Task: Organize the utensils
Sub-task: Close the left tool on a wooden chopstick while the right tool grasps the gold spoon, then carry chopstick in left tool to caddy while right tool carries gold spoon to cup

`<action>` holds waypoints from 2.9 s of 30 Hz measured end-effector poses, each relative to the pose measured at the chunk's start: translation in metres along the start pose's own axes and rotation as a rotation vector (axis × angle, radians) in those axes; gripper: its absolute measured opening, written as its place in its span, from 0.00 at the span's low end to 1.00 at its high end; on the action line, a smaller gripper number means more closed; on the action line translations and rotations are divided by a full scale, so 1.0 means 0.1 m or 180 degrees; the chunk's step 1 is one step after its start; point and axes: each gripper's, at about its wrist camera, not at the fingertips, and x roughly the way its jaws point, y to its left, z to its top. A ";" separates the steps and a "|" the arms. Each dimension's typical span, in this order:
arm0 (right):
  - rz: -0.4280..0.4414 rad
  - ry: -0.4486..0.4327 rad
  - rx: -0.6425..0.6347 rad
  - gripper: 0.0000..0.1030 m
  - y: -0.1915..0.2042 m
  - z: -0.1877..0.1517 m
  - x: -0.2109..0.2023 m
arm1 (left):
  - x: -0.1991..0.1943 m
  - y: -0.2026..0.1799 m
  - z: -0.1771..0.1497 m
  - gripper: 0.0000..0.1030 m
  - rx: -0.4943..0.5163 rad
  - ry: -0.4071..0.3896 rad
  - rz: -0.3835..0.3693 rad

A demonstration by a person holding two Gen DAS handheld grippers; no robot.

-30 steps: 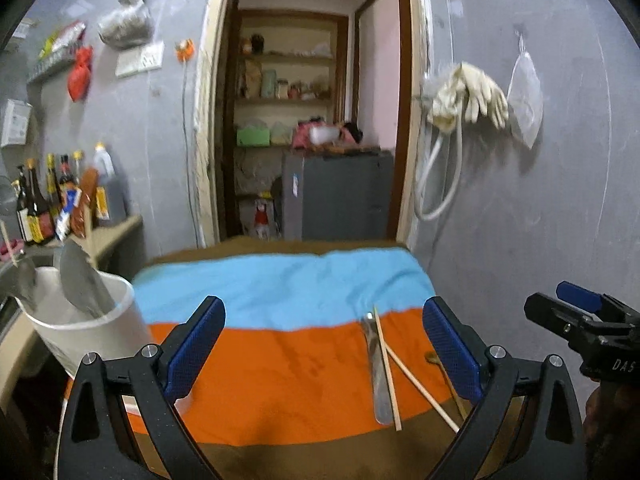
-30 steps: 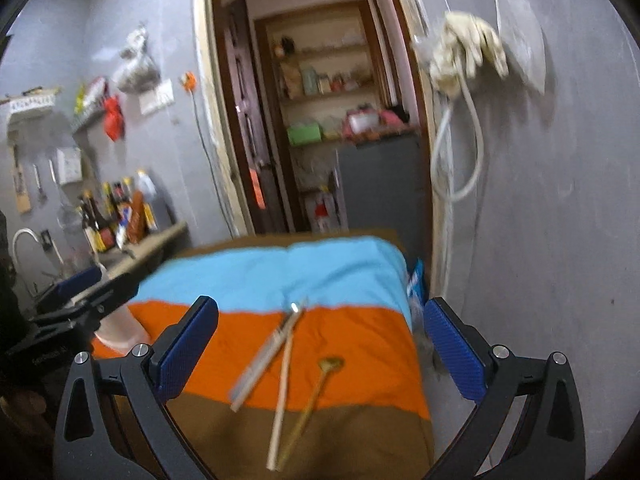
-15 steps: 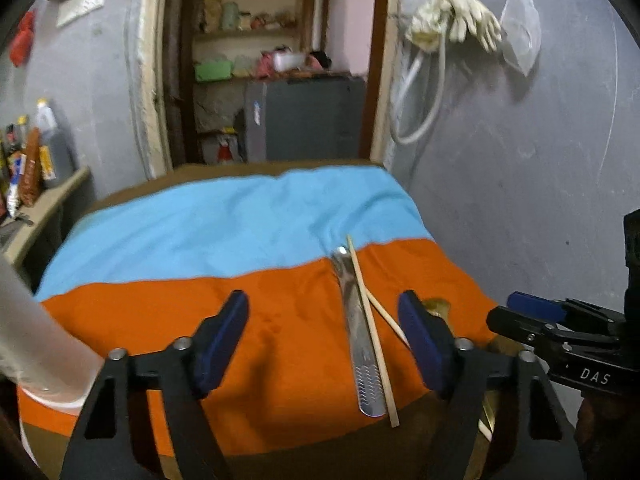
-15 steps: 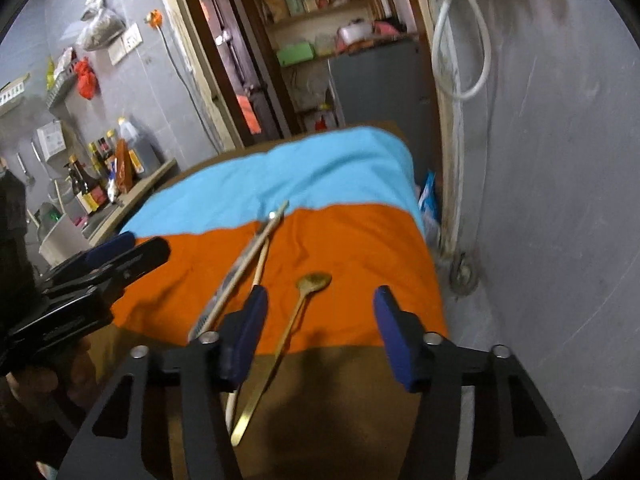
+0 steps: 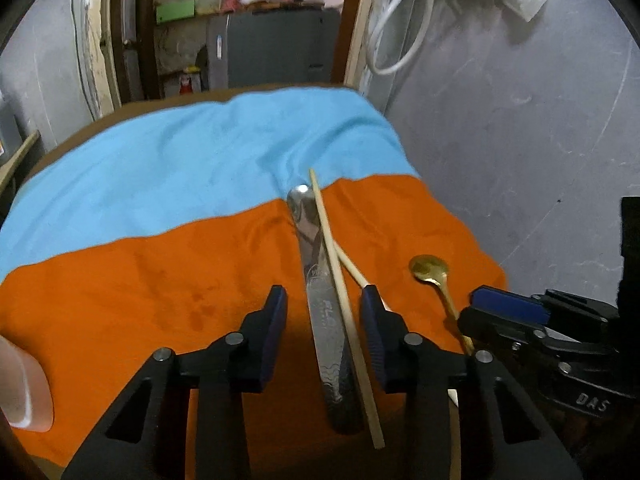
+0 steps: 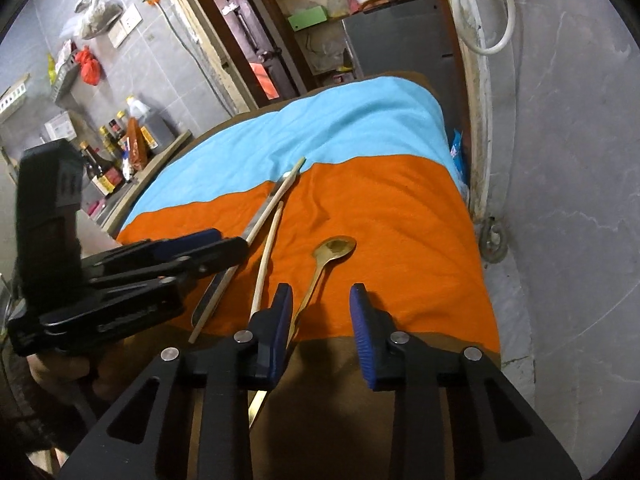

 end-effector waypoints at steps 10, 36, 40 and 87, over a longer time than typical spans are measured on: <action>0.0033 0.0070 0.0040 0.19 0.01 0.05 0.08 | 0.01 0.15 0.03 0.14 -0.0295 0.0007 -0.0087; -0.0008 0.0207 -0.0006 0.08 0.07 0.17 0.25 | -0.23 0.39 -0.14 0.03 -0.0901 0.0192 -0.0270; -0.0003 0.0285 0.0005 0.08 0.08 0.21 0.28 | -0.15 0.42 -0.04 0.03 -0.0833 0.0299 -0.0320; 0.1253 -0.1426 -0.0302 0.00 1.64 0.49 -0.49 | -2.45 0.98 -0.42 0.02 -0.1062 -0.2115 0.0131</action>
